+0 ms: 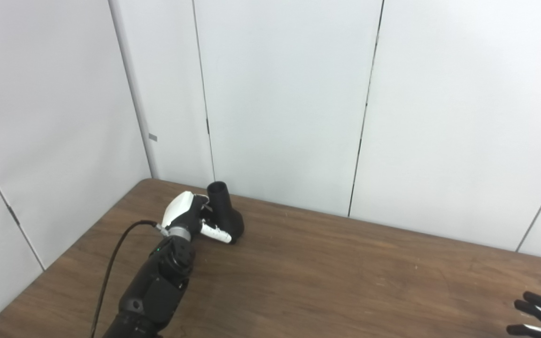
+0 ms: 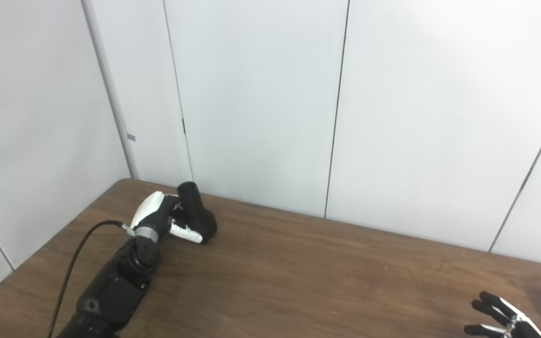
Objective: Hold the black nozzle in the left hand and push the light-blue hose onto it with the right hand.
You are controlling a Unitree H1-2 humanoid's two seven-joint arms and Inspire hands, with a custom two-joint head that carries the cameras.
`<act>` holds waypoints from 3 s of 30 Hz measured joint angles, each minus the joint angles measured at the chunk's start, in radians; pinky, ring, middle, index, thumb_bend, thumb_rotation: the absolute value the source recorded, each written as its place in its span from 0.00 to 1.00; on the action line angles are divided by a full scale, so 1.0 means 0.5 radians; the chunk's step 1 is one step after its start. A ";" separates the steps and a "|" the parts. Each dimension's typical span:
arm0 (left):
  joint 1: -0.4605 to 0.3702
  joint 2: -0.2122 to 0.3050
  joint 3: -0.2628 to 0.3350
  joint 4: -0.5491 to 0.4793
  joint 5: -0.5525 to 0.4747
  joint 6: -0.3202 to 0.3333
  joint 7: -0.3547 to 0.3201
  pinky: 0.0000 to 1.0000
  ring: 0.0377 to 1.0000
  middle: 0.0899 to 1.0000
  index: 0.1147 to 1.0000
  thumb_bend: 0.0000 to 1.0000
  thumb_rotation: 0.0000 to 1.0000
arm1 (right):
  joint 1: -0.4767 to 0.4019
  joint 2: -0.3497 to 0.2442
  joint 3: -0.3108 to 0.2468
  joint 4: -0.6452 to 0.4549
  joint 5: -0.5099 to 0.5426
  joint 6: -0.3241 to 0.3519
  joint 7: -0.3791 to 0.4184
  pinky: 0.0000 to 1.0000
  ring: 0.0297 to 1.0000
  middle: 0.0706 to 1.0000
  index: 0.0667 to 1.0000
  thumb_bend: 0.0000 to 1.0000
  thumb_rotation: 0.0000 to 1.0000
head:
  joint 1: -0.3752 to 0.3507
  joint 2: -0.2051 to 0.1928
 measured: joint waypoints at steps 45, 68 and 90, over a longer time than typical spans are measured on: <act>0.083 -0.146 -0.856 -0.511 0.040 -0.645 -0.459 1.00 0.59 0.42 0.42 0.53 0.00 | -0.107 0.154 0.101 -0.224 -0.271 0.366 -0.142 0.45 0.59 0.73 0.75 0.75 0.12 | -0.644 0.212; -0.014 -0.311 -1.116 -0.475 0.189 -0.789 -0.534 1.00 0.57 0.39 0.43 0.53 0.00 | -0.177 0.087 0.043 -0.432 -0.310 0.469 -0.146 0.48 0.64 0.71 0.73 0.76 0.14 | -0.798 0.224; -0.087 -0.250 -1.151 -0.317 0.265 -0.987 -0.494 1.00 0.60 0.41 0.43 0.53 0.00 | -0.747 -1.214 -0.093 -0.536 -1.295 0.947 0.954 0.67 0.86 0.90 0.84 0.94 0.16 | -1.433 0.089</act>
